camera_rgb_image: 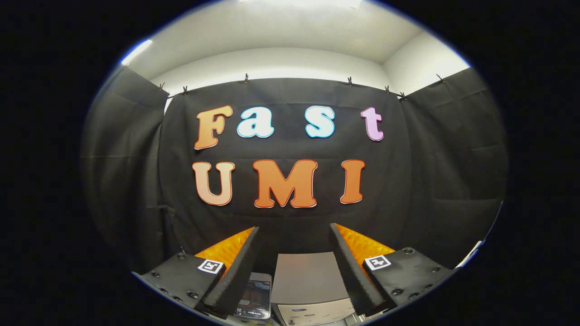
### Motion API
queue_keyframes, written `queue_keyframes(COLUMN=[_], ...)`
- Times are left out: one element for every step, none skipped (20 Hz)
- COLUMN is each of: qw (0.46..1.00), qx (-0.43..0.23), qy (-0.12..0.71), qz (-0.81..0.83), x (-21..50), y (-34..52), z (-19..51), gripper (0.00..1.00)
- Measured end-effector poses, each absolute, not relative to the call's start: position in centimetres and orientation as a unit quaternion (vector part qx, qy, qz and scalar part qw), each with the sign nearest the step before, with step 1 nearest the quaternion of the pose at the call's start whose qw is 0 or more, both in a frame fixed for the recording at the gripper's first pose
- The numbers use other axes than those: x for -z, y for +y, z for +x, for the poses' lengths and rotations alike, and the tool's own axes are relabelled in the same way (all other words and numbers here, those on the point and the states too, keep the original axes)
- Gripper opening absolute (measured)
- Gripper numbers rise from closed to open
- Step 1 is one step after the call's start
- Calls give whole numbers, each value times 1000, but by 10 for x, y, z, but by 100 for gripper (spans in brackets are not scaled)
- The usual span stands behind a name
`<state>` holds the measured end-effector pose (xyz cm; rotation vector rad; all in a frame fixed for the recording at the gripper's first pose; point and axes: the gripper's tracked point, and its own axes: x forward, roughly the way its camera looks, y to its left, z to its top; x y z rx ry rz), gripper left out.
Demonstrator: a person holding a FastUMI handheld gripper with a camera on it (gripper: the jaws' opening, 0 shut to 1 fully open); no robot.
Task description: Put the clothes into the washing machine and then close the washing machine lid.
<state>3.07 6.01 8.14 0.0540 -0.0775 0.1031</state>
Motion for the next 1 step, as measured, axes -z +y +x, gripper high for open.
queue_keyframes(qw=[998], qx=[-51], qy=[-38], qz=[29], x=[-80], y=[60], z=[32], gripper=[97])
